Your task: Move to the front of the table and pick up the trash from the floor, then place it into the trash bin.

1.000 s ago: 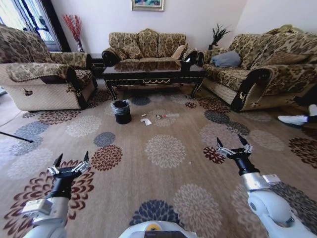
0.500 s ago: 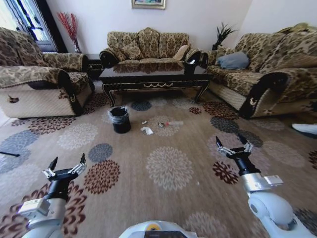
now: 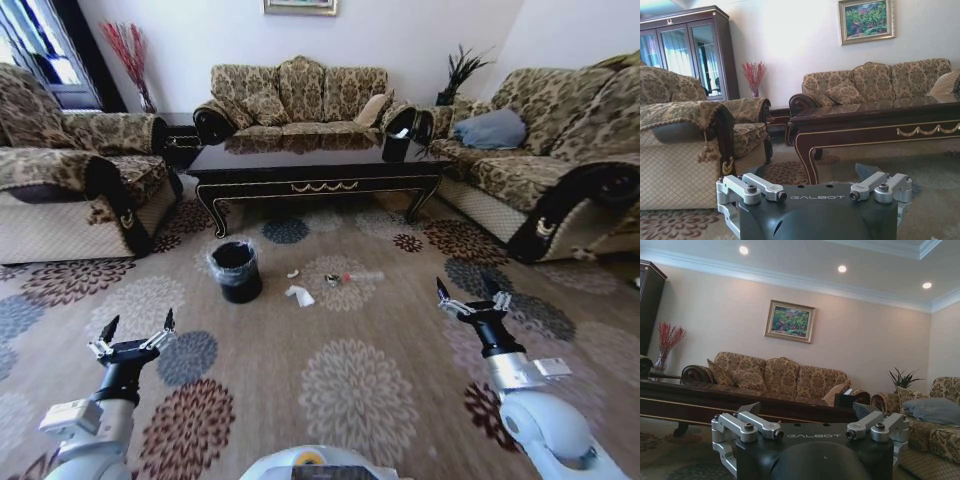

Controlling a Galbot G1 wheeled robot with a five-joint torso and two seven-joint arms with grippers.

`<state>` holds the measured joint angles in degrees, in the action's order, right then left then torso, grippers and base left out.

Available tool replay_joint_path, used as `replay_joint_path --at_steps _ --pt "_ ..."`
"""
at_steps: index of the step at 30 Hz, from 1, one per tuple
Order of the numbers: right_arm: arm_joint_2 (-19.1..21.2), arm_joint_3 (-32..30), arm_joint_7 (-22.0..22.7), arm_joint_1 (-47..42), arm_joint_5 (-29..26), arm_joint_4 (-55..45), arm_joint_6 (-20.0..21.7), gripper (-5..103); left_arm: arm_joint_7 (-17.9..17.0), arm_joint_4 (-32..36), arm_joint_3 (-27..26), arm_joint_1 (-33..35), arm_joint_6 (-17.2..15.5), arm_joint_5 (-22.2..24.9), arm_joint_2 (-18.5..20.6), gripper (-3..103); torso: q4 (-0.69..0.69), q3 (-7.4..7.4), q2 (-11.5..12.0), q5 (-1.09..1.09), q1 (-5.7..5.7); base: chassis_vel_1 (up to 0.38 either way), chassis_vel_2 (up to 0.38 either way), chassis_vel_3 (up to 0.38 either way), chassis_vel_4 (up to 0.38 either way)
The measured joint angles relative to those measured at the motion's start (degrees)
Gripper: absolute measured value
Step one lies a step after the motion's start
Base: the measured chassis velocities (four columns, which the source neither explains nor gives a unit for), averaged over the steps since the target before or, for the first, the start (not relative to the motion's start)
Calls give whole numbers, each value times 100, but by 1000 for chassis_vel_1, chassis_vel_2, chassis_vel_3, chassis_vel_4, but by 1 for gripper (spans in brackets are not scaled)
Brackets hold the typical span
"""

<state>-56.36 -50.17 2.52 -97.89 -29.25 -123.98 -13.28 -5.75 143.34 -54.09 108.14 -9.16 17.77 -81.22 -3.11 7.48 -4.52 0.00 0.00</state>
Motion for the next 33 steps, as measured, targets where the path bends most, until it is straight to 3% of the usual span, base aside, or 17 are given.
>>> replay_joint_path --at_steps 25,31,33 --pt "-3 -1 -14 13 -44 18 -104 100 1 -10 37 -4 -27 -74 -21 100 1 7 -3 -1 1 -344 343 346 -342" --pt "-6 6 -7 -5 -23 26 -113 100 -330 -10 80 36 -378 -17 -10 100 2 6 -4 0 1 -84 106 81 -87" --pt "-8 15 -6 -8 -13 27 -115 100 -652 -11 73 50 -761 102 6 100 1 3 -6 1 0 20 -52 -19 38"
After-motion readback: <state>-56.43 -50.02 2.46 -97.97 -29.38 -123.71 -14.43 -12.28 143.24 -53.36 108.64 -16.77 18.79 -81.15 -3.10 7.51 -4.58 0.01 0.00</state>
